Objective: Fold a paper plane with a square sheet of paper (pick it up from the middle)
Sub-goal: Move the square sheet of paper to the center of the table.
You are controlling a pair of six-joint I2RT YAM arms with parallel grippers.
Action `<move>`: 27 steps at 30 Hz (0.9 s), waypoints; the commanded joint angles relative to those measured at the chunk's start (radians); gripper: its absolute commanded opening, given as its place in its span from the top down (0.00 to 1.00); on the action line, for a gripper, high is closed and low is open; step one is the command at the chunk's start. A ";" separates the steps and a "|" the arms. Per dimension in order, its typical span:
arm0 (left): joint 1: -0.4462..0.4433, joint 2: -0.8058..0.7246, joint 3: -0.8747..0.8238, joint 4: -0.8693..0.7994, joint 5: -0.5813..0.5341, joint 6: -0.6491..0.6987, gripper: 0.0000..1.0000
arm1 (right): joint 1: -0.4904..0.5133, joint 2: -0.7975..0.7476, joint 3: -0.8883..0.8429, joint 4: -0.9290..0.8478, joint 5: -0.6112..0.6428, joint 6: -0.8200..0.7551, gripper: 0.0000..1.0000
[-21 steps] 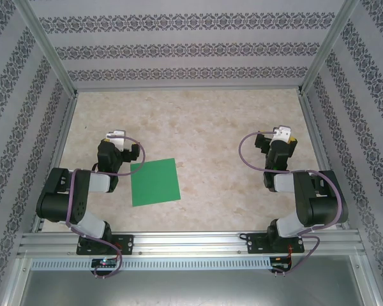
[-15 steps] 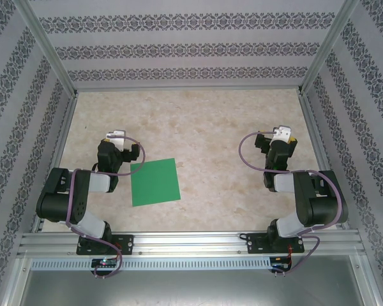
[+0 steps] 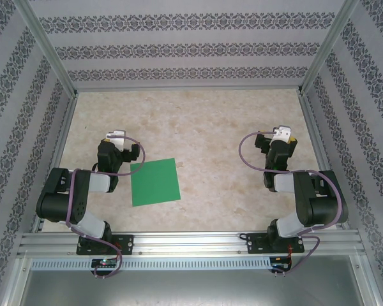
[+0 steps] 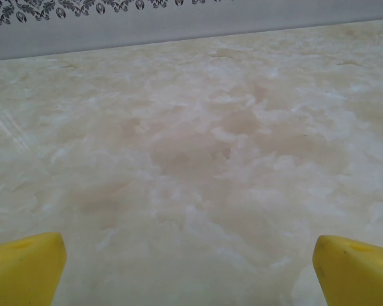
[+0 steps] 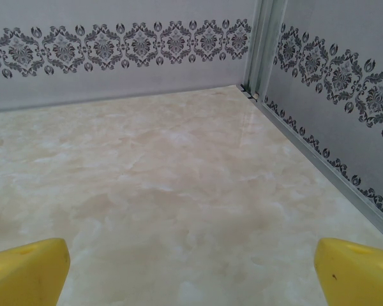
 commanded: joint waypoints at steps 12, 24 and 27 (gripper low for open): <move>0.011 -0.040 0.016 0.000 0.034 0.028 0.00 | 0.009 -0.027 -0.019 0.042 0.000 -0.007 0.02; 0.014 -0.383 0.139 -0.498 -0.003 -0.172 0.00 | 0.066 -0.285 0.488 -1.140 -0.197 0.328 0.02; 0.015 -0.403 0.257 -0.800 -0.168 -0.441 0.00 | 0.078 -0.260 0.489 -1.056 -0.624 0.404 0.02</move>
